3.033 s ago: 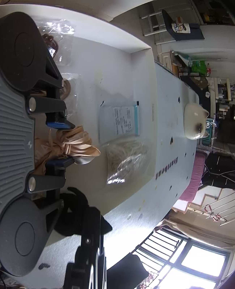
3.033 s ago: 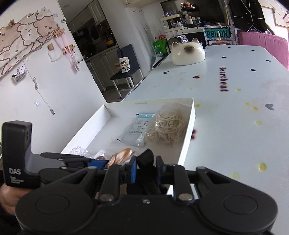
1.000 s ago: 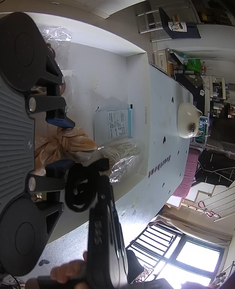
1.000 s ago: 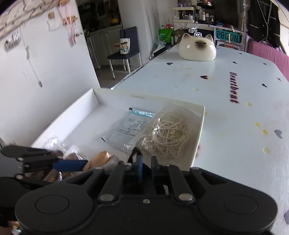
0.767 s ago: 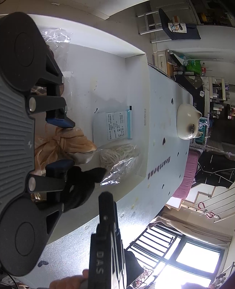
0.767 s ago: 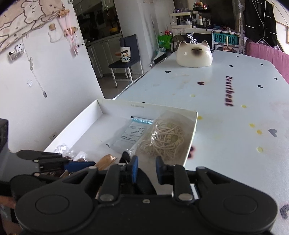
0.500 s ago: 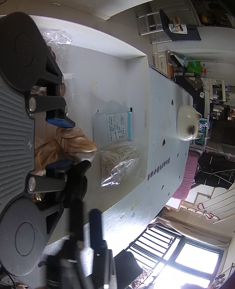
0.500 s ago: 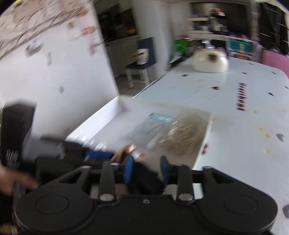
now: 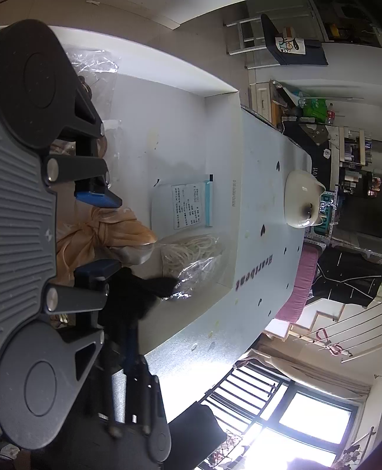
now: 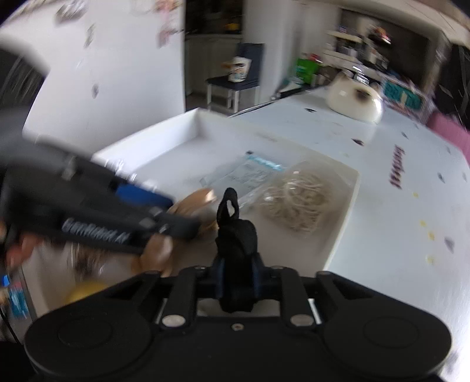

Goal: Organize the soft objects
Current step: 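Lower the bow and scrunchie into the box and open both grippers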

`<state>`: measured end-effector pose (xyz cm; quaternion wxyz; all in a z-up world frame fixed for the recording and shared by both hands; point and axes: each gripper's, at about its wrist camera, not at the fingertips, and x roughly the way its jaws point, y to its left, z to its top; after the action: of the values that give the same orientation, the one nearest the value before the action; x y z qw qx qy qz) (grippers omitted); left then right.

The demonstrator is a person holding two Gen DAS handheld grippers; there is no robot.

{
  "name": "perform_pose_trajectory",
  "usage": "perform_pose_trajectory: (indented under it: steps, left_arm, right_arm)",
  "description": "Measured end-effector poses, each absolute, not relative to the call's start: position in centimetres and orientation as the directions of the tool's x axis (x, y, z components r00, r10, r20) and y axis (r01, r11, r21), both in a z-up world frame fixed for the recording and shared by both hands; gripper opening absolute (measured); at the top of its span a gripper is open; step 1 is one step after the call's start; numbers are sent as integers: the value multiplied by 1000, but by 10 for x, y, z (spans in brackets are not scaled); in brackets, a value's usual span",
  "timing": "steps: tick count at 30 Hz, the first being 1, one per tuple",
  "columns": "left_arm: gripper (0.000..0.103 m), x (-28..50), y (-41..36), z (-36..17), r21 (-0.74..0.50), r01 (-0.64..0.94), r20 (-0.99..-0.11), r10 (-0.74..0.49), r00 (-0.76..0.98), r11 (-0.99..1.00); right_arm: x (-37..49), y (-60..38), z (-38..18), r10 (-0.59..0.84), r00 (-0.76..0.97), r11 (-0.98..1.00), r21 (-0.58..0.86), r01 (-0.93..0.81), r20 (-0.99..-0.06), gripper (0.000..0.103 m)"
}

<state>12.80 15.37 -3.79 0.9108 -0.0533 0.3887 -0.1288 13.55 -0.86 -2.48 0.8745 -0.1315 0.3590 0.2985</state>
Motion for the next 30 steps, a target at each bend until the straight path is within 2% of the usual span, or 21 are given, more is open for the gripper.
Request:
perform_pose_trajectory:
  steps: [2, 5, 8, 10, 13, 16, 25, 27, 30]
  left_arm:
    - [39, 128, 156, -37, -196, 191, -693, -274, 667, 962]
    - [39, 128, 158, -36, -197, 183, -692, -269, 670, 963]
    - [39, 129, 157, -37, -195, 180, -695, -265, 669, 964]
    - [39, 129, 156, -38, -191, 180, -698, -262, 667, 965]
    - [39, 130, 152, -39, -178, 184, -702, -256, 664, 967]
    - [39, 129, 151, -37, -175, 186, -701, -255, 666, 967]
    - [43, 118, 145, -24, -144, 189, -691, -236, 683, 971]
    - [56, 115, 145, -20, -143, 180, -688, -229, 689, 973]
    - [69, 108, 147, -13, -140, 164, -678, -215, 703, 977]
  right_arm:
    - [144, -22, -19, 469, 549, 810, 89, -579, -692, 13]
    - [159, -47, -13, 598, 452, 778, 346, -524, -661, 13]
    - [169, -58, -15, 648, 386, 750, 463, -473, -657, 18]
    - [169, -57, -19, 630, 385, 767, 460, -448, -675, 30]
    - [164, -56, -16, 535, 471, 834, 352, -424, -701, 37]
    - [159, -57, -9, 505, 527, 851, 291, -437, -684, 39]
    - [153, -67, 4, 496, 565, 853, 250, -458, -659, 43]
    - [150, -67, 5, 499, 568, 850, 244, -466, -655, 45]
    - [142, -69, 8, 497, 578, 851, 232, -472, -647, 53]
